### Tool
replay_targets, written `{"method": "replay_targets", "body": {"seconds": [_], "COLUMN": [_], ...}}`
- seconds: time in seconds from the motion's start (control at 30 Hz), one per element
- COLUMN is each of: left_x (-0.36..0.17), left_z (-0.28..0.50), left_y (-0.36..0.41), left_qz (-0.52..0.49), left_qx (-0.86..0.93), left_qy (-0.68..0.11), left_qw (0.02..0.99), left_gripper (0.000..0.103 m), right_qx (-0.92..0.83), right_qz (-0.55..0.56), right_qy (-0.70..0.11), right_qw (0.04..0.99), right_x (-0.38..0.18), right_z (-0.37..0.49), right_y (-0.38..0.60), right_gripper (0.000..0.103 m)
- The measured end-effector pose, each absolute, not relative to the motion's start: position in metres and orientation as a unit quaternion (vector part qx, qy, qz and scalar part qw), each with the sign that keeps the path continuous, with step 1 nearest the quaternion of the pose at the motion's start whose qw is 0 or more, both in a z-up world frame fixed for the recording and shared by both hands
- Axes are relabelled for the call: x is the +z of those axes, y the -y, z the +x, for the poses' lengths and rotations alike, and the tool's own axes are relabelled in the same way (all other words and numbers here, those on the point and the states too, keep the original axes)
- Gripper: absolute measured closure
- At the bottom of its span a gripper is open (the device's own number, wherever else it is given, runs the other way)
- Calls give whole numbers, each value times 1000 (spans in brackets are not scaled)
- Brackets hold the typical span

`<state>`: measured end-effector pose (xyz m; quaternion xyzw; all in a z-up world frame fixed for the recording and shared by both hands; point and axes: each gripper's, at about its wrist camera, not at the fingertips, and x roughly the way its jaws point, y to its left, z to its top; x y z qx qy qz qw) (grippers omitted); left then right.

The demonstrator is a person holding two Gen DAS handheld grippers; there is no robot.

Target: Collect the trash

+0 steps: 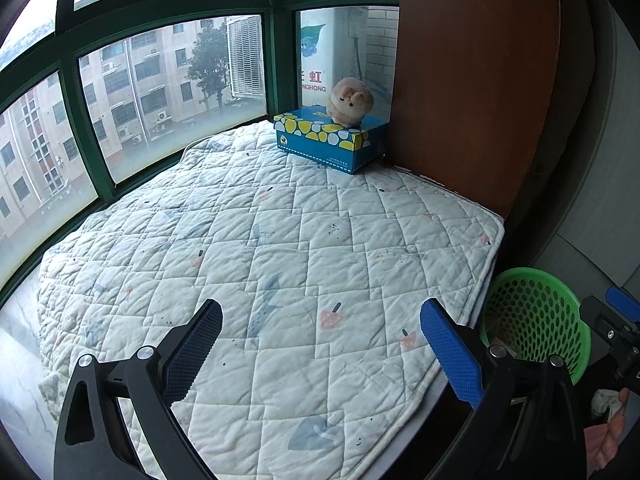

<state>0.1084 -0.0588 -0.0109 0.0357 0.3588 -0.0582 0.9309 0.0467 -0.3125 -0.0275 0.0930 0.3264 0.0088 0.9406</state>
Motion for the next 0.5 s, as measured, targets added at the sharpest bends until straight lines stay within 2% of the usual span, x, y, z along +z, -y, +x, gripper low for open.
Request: {"method": "replay_targets", "body": {"seconds": [0.5], "left_x": [-5], "left_z": [104], "left_y": [61], "left_qz": [41], "left_qx": [-48], "left_qy": [-346], "left_qw": [936], "left_gripper": [7], "right_qx": [12], "right_qz": [90], "right_qy": [-322], "right_qw": [942], "right_x": [-26], "right_z": [45], "right_y": [309], "right_gripper": [5]}}
